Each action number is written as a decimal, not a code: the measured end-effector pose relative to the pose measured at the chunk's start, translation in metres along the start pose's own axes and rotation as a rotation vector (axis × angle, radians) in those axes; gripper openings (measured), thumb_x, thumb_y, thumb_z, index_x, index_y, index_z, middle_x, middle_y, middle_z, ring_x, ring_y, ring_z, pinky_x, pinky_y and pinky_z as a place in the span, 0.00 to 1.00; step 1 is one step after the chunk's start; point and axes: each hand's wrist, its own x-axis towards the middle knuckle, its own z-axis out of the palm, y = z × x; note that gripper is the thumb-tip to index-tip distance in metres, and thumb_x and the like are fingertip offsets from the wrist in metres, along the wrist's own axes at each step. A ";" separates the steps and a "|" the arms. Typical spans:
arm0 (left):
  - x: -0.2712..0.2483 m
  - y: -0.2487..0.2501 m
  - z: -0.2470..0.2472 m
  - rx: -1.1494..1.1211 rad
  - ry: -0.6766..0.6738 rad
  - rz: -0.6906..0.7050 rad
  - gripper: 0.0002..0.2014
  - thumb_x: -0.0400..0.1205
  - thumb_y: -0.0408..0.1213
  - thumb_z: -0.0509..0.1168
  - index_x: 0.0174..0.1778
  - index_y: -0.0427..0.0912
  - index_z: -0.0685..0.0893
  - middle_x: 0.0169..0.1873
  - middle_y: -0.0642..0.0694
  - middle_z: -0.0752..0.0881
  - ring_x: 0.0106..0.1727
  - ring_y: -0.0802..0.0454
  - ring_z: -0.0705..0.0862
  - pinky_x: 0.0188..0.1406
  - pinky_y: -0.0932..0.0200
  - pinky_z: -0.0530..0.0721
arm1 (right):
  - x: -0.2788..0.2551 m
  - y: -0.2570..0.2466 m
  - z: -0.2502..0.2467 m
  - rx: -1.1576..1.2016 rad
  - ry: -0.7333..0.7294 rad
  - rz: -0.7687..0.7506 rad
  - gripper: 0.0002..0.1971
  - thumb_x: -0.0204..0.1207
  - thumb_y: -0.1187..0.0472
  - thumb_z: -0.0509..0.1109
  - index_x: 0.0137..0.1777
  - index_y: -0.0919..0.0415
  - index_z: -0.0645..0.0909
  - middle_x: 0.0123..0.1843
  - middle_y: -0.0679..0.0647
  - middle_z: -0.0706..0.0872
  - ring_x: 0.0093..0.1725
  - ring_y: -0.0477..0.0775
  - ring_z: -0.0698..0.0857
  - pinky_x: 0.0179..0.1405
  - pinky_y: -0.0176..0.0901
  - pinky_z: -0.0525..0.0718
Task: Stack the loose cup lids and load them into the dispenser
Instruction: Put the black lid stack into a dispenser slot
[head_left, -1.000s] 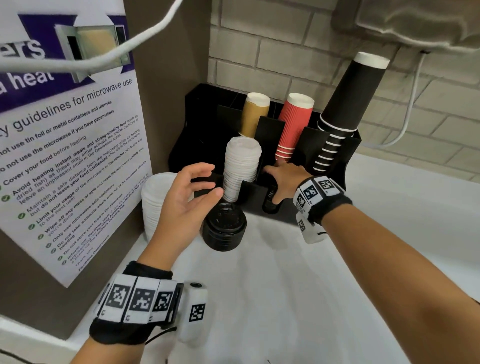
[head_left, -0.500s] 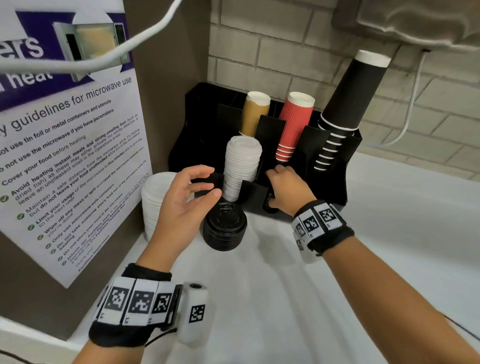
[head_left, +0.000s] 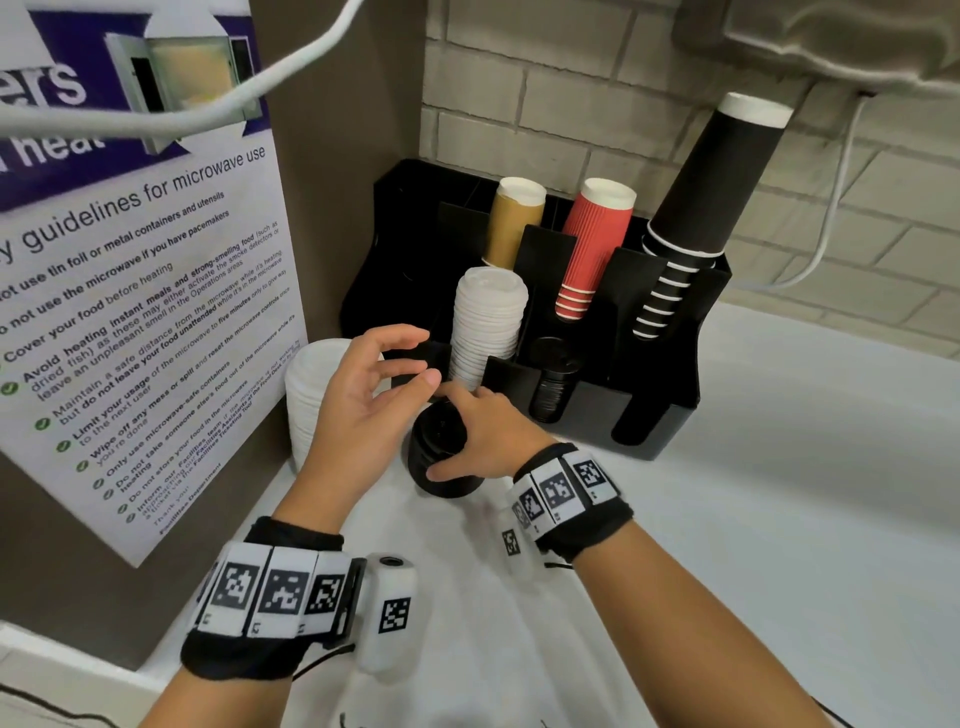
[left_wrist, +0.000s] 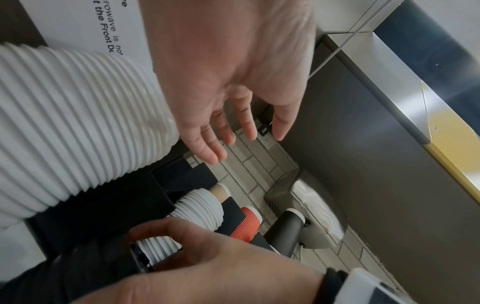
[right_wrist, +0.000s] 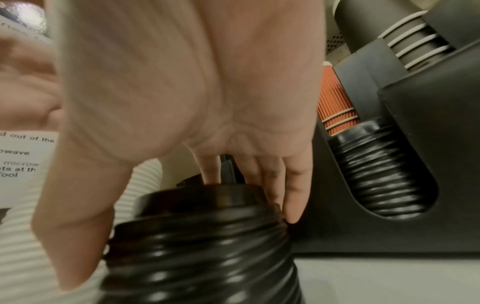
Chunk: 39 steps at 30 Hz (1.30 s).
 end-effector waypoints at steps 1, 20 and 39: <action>0.000 0.000 0.000 0.002 0.002 0.000 0.15 0.81 0.26 0.67 0.63 0.42 0.79 0.62 0.53 0.82 0.57 0.61 0.83 0.51 0.73 0.80 | 0.001 0.000 0.000 0.003 -0.001 0.002 0.48 0.63 0.47 0.82 0.80 0.47 0.59 0.68 0.59 0.72 0.71 0.62 0.70 0.68 0.61 0.78; 0.000 -0.022 0.013 -0.100 -0.393 -0.112 0.50 0.61 0.44 0.82 0.78 0.68 0.66 0.74 0.53 0.73 0.72 0.52 0.79 0.67 0.48 0.83 | -0.062 0.004 -0.025 0.935 0.270 -0.222 0.36 0.59 0.47 0.79 0.69 0.38 0.73 0.59 0.56 0.85 0.60 0.53 0.85 0.64 0.52 0.83; 0.004 -0.021 0.020 -0.135 -0.428 -0.093 0.45 0.57 0.41 0.84 0.71 0.64 0.74 0.69 0.62 0.78 0.71 0.53 0.79 0.56 0.52 0.87 | -0.081 0.016 -0.036 0.920 0.301 -0.216 0.34 0.61 0.62 0.84 0.68 0.47 0.78 0.62 0.52 0.85 0.61 0.51 0.86 0.64 0.50 0.84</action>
